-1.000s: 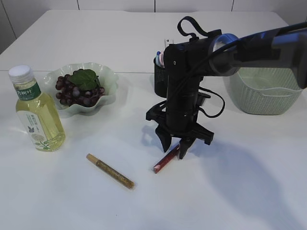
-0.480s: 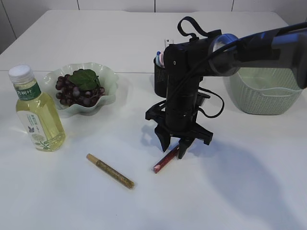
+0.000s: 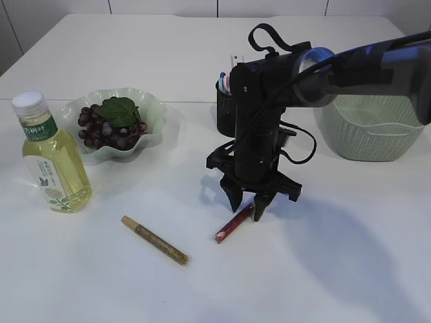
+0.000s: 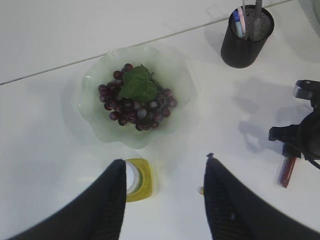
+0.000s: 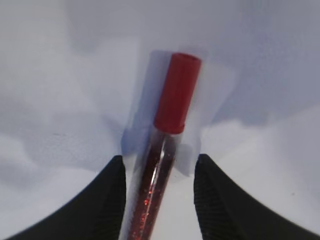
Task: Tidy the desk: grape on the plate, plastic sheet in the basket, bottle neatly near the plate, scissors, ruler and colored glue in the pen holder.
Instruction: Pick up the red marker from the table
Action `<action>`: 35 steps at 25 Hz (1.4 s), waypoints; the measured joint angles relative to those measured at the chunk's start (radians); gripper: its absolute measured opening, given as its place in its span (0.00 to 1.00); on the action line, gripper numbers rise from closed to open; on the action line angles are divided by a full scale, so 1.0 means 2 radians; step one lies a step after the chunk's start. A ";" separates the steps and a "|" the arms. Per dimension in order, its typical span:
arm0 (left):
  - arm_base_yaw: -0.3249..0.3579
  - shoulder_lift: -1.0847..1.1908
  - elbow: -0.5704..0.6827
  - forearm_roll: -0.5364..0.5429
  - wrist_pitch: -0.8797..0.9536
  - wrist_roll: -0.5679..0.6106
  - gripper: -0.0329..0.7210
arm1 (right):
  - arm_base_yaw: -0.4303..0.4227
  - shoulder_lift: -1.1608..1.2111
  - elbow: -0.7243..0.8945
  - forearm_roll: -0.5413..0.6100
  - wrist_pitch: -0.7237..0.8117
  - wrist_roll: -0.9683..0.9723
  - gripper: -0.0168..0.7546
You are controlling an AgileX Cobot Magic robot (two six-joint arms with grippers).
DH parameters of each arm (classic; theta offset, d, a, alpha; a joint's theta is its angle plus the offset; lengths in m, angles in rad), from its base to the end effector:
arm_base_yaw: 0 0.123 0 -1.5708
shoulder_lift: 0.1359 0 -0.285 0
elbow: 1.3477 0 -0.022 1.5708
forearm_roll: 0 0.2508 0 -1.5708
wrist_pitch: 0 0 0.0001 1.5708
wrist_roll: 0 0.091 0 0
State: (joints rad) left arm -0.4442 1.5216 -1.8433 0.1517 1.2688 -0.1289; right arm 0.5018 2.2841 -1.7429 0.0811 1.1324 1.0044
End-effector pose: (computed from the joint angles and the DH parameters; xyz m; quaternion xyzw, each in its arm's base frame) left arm 0.2810 -0.1192 0.4587 0.1428 0.9238 -0.0255 0.3542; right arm 0.3892 0.2212 0.1303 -0.2654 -0.9634 -0.0213 0.0307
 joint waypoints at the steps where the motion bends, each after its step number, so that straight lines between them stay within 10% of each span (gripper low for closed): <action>1: 0.000 0.000 0.000 0.000 0.000 0.000 0.54 | 0.000 0.000 0.000 -0.002 0.000 0.000 0.49; 29: 0.000 0.000 0.000 0.000 0.000 0.000 0.54 | 0.000 0.003 0.000 -0.009 0.009 0.017 0.49; 35: 0.000 0.000 0.000 0.000 0.000 0.000 0.54 | 0.000 0.003 0.000 0.014 0.010 0.020 0.34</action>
State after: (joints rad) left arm -0.4442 1.5216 -1.8433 0.1517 1.2688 -0.1289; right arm 0.5018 2.2905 -1.7429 0.1086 1.1519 1.0442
